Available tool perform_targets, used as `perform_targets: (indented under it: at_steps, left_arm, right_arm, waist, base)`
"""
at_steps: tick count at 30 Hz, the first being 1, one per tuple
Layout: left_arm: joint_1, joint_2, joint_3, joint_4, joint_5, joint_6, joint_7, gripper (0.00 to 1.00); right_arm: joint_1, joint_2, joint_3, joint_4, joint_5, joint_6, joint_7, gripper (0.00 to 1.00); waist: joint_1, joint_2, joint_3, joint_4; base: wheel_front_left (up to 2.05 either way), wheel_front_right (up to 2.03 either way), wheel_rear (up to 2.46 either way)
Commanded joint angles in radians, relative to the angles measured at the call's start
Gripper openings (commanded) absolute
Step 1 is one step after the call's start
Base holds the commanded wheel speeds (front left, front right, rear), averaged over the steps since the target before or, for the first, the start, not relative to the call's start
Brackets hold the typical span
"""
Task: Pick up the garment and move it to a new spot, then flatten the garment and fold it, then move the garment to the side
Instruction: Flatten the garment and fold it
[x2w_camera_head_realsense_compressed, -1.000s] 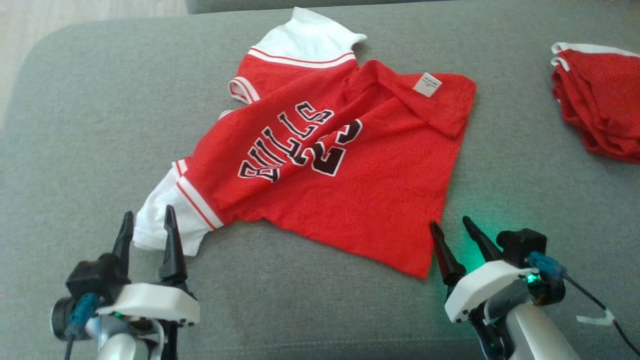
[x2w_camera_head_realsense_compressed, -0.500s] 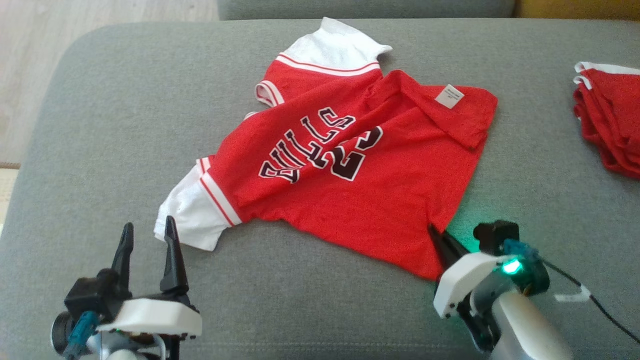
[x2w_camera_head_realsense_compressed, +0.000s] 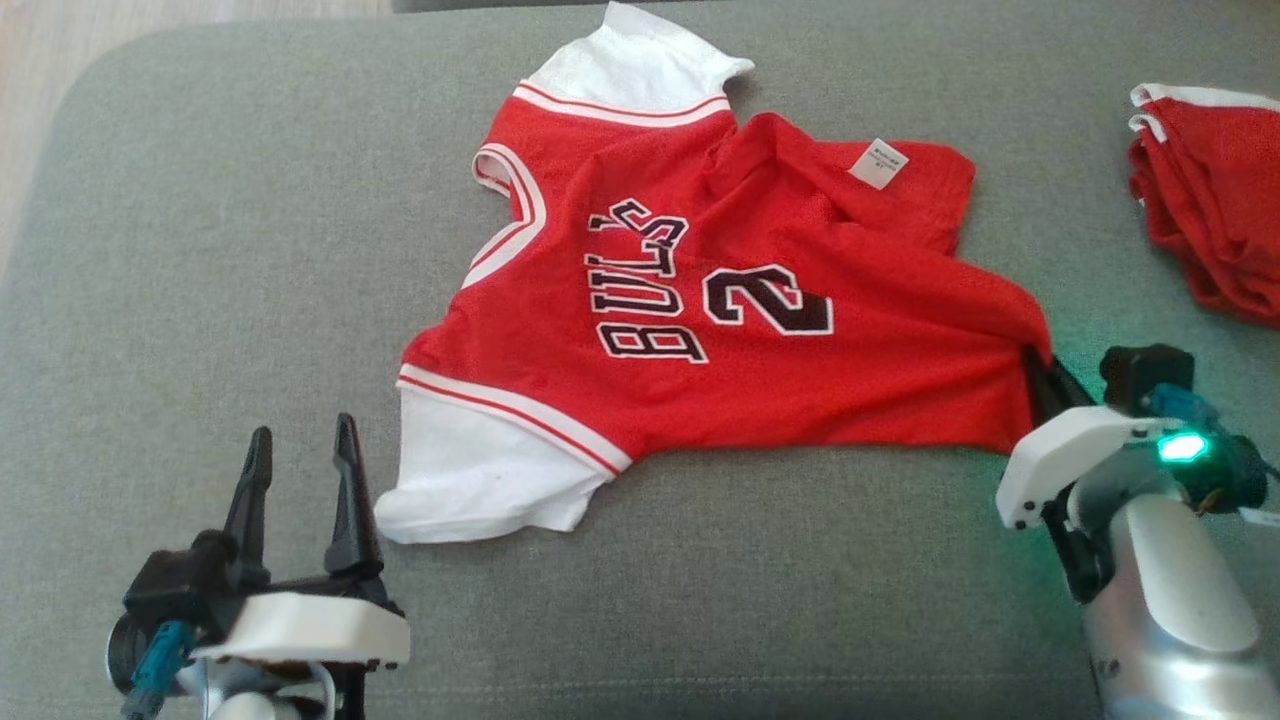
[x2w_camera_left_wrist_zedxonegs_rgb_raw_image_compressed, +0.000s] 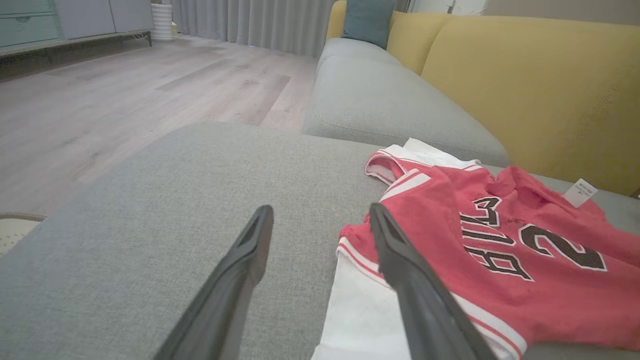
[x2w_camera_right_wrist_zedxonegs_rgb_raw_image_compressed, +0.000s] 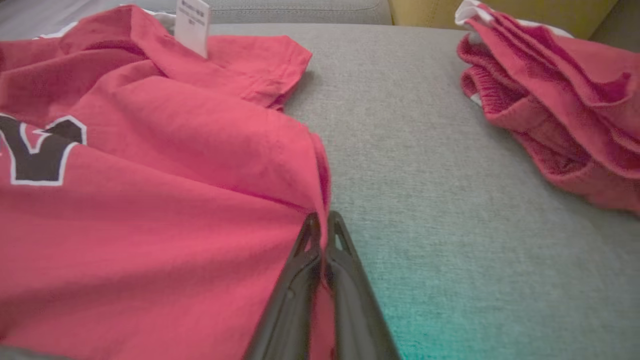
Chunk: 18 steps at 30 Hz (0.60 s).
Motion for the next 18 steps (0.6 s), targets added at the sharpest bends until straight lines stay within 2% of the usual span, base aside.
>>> perform_targets:
  at_steps: [1, 4, 5, 6, 7, 8, 18]
  left_arm:
    - [-0.020, 0.001, 0.041, -0.029, 0.012, -0.008, -0.012, 1.00]
    - [-0.024, -0.005, 0.047, -0.022, 0.015, -0.016, -0.012, 1.00]
    - [-0.025, -0.007, 0.048, -0.020, 0.016, -0.019, -0.012, 1.00]
    - [-0.026, -0.009, 0.049, -0.018, 0.018, -0.022, -0.012, 1.00]
    - [-0.027, -0.012, 0.050, -0.017, 0.019, -0.025, -0.012, 1.00]
    - [-0.028, -0.014, 0.050, -0.017, 0.020, -0.028, -0.012, 1.00]
    - [-0.024, -0.029, 0.048, 0.018, 0.020, -0.064, -0.012, 1.00]
  right_arm:
    - [-0.036, -0.011, 0.007, -0.028, -0.011, 0.007, 0.000, 0.00]
    - [-0.043, -0.011, -0.011, -0.027, -0.011, 0.007, -0.012, 0.00]
    - [-0.044, -0.010, -0.015, -0.028, -0.011, 0.007, -0.017, 0.27]
    - [-0.043, -0.007, -0.017, -0.031, -0.010, 0.007, -0.023, 0.49]
    - [-0.042, -0.004, -0.019, -0.035, -0.008, 0.007, -0.030, 0.95]
    - [-0.040, -0.002, -0.020, -0.039, -0.007, 0.007, -0.037, 1.00]
    - [0.003, 0.011, -0.042, -0.147, 0.022, 0.007, -0.100, 1.00]
  waist:
    - [0.0000, 0.0000, 0.006, 0.000]
    - [0.0000, 0.0000, 0.010, -0.002]
    - [0.0000, 0.0000, 0.009, -0.004]
    - [0.0000, 0.0000, 0.007, -0.005]
    - [0.0000, 0.0000, 0.005, -0.008]
    - [0.0000, 0.0000, 0.003, -0.010]
    - [0.0000, 0.0000, -0.007, -0.029]
  base:
    - [0.00, 0.00, 0.00]
    - [0.00, 0.00, 0.00]
    - [0.00, 0.00, 0.00]
    - [0.00, 0.00, 0.00]
    - [0.00, 0.00, 0.00]
    - [0.00, 0.00, 0.00]
    - [0.00, 0.00, 0.00]
